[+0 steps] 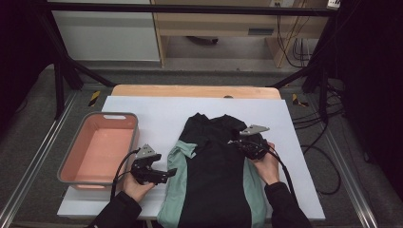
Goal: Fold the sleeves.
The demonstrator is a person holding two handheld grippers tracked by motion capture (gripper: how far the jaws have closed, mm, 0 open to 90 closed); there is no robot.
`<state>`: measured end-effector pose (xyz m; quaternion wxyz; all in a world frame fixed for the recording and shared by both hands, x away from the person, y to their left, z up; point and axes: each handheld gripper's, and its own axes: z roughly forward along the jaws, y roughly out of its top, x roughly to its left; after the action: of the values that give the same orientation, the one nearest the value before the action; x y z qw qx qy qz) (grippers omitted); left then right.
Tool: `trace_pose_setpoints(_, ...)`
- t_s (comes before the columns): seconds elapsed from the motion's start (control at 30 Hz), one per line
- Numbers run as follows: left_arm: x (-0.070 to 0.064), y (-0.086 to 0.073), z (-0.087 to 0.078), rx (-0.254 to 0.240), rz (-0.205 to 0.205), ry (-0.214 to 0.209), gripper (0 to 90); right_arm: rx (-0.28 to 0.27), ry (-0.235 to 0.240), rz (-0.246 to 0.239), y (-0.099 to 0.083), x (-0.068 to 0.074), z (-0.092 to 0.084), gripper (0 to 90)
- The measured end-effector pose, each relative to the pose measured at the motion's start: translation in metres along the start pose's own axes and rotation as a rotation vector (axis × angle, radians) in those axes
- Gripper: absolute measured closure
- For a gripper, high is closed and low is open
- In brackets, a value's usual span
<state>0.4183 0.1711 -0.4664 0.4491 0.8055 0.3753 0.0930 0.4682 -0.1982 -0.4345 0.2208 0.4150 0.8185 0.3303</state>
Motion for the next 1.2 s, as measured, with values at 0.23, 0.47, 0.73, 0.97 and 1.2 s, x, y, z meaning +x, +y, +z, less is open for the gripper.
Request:
trace_pose_setpoints(0.23, 0.000, 0.000, 0.000, -0.002, 0.002, 0.001, 9.2, -0.036, 0.040, 0.019, 0.001, -0.003, -0.004, 64.4)
trace_pose_setpoints(0.47, 0.000, 0.000, 0.000, -0.003, 0.003, 0.001, 9.2, -0.046, 0.008, 0.001, 0.000, -0.011, -0.009, 51.5)
trace_pose_setpoints(0.73, 0.000, 0.000, 0.000, -0.002, 0.003, 0.000, 9.2, 0.022, 0.031, 0.000, -0.004, -0.009, 0.001, 80.5)
trace_pose_setpoints(0.97, 0.000, 0.000, 0.000, 0.002, 0.002, 0.002, 9.2, 0.017, 0.062, 0.047, -0.001, -0.012, -0.002, 88.8)
trace_pose_setpoints(1.2, 0.000, 0.001, -0.001, -0.005, 0.003, 0.002, 9.2, -0.011, 0.083, 0.030, 0.017, 0.003, 0.010, 88.8)
